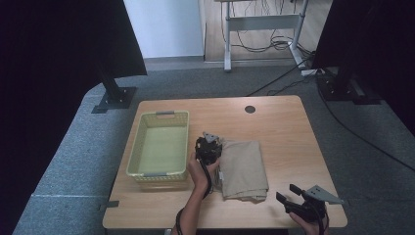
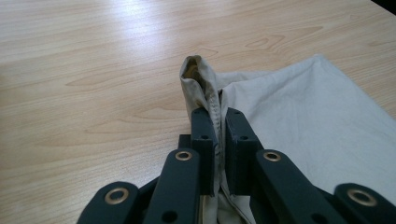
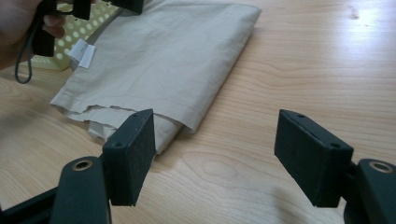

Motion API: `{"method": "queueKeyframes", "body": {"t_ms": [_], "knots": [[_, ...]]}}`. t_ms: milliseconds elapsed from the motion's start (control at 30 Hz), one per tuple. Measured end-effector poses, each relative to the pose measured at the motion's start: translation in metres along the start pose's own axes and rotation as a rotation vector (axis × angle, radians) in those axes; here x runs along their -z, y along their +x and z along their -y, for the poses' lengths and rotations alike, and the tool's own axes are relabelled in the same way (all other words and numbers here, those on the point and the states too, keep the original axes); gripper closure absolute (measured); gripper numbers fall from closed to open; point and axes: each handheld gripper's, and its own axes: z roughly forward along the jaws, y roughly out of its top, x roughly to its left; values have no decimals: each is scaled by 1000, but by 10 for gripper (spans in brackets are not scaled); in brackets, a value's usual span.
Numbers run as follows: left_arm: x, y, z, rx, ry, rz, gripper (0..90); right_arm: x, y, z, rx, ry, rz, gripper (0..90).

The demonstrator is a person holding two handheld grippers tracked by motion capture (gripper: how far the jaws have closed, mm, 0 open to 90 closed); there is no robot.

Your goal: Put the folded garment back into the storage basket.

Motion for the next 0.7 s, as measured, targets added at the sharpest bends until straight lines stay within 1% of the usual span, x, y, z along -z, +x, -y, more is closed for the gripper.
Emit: {"method": "queueKeyframes", "body": {"t_ms": [100,133,267,433,533,700], "knots": [[1,0,0,-2,0,0,837,-1,2,0,4,3,-6,292],[0,0,0,-4,2,0,837,-6,7,-2,22,17,-28,295],[-1,0,1,-9,10,1,837,-10,12,-5,42,31,-47,300],[-2,0,1,-11,11,4,837,-12,13,-6,46,49,-54,300],[-5,-1,3,-7,14,8,837,-20,19,-8,71,82,-43,314],[-5,-1,5,-7,20,11,836,-23,20,-9,81,98,-40,315]]}}
